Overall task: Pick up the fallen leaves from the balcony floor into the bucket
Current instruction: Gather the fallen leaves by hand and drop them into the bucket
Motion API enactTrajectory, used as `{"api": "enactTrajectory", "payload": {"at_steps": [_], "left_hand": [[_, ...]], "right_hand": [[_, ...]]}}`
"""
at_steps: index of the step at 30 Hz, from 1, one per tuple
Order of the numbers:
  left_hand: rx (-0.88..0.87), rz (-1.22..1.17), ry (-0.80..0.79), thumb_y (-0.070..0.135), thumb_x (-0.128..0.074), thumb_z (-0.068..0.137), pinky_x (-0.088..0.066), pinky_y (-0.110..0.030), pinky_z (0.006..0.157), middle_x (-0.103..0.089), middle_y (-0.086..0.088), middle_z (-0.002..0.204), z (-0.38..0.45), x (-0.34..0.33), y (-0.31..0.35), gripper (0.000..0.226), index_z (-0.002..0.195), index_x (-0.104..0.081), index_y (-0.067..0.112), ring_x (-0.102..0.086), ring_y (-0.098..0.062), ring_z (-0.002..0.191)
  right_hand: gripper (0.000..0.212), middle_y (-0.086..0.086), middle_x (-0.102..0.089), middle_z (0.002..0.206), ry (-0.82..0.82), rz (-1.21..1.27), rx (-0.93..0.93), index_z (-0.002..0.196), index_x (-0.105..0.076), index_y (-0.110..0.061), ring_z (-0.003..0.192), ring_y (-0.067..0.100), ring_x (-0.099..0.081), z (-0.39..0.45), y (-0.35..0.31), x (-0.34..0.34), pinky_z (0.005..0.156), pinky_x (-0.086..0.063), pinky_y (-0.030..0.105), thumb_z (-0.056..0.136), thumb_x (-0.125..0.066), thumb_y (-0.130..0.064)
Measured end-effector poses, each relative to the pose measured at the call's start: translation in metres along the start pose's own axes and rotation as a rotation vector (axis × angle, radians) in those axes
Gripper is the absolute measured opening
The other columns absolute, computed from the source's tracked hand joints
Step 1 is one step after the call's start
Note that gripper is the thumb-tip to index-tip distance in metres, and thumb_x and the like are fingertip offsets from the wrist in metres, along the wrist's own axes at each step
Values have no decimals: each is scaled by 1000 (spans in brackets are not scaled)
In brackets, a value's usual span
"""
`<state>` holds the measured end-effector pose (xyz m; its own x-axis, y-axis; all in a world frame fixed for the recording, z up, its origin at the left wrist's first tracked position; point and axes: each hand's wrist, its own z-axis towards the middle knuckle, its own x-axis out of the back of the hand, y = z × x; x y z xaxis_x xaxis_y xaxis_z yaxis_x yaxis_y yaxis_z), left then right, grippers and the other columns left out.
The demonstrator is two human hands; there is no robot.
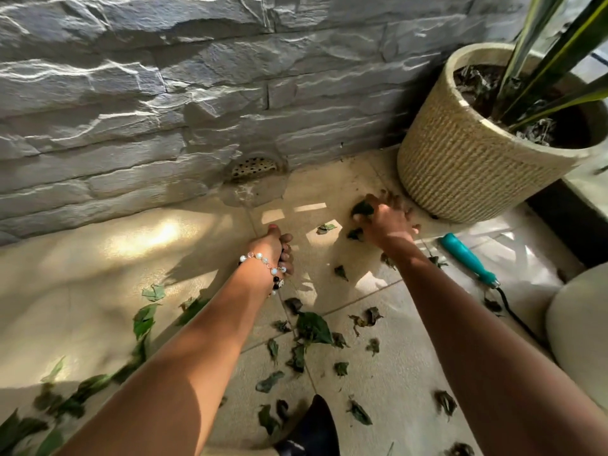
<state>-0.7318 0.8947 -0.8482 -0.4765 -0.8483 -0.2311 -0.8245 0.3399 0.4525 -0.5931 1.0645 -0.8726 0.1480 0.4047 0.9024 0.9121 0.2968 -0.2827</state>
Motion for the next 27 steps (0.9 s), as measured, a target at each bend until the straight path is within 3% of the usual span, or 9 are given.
{"api": "enactTrajectory", "payload": {"at_steps": [4,7,10,14,19,22,24,26,27], "left_hand": [[6,16,-8,46,-30,104,-18,-5,32,-35,5,42,4,-1,3,48,72,-48,15,-26,-5,23],[1,70,-1,46,-29,104,-19,-5,34,-35,6,34,5,-3,6,48,73,-48,15,-26,-5,23],[11,90,-8,47,-28,104,-20,-4,36,-34,6,31,5,-4,5,48,73,-47,15,-26,-6,22],[15,88,-19,49,-32,103,-21,-5,37,-35,5,36,3,-4,0,48,73,-49,15,-26,-6,24],[-39,80,-13,47,-39,102,-18,-8,33,-53,0,52,4,1,-7,49,72,-55,11,-32,-6,28],[-85,45,40,52,-40,100,-27,-10,36,-58,-4,52,3,-2,-10,52,80,-56,6,-41,-12,33],[-110,80,82,63,-42,94,-50,-25,50,-67,-9,75,6,-4,-11,62,99,-59,3,-61,-22,58],[-122,192,130,68,-46,88,-56,-37,77,-65,-10,96,11,1,-15,73,113,-59,1,-66,-30,85],[-126,246,128,65,-46,90,-55,-34,70,-63,-11,88,12,5,-18,69,110,-61,0,-65,-29,78]], "right_hand": [[46,17,-42,138,49,-38,93,138,-44,-28,123,37,-45,-2,3,-10,111,-29,49,96,-50,-44],[33,18,-50,132,166,-98,228,131,-56,-19,117,35,-49,-4,-4,-18,100,-43,41,101,-44,-23],[33,19,-58,122,231,-141,361,123,-62,-7,112,34,-52,-10,-13,-19,93,-46,38,100,-39,-6],[30,16,-62,115,242,-138,350,117,-65,-2,101,26,-56,-14,-14,-12,84,-47,30,101,-41,-9],[21,-5,-69,102,294,247,393,112,-71,-13,72,-2,-53,-53,-47,9,62,-37,2,94,-60,-15],[18,4,-73,97,167,260,636,105,-73,-10,72,7,-60,-90,-72,0,69,-49,14,91,-62,-10],[16,13,-72,86,80,124,787,95,-74,-4,73,25,-65,-102,-79,-14,67,-48,26,86,-62,-7],[21,16,-72,83,-82,126,799,90,-73,-1,75,32,-66,-105,-77,-17,67,-50,30,80,-57,-11],[22,15,-73,87,-215,225,763,92,-73,-2,79,30,-68,-106,-75,-13,72,-54,34,83,-55,-10]]}}
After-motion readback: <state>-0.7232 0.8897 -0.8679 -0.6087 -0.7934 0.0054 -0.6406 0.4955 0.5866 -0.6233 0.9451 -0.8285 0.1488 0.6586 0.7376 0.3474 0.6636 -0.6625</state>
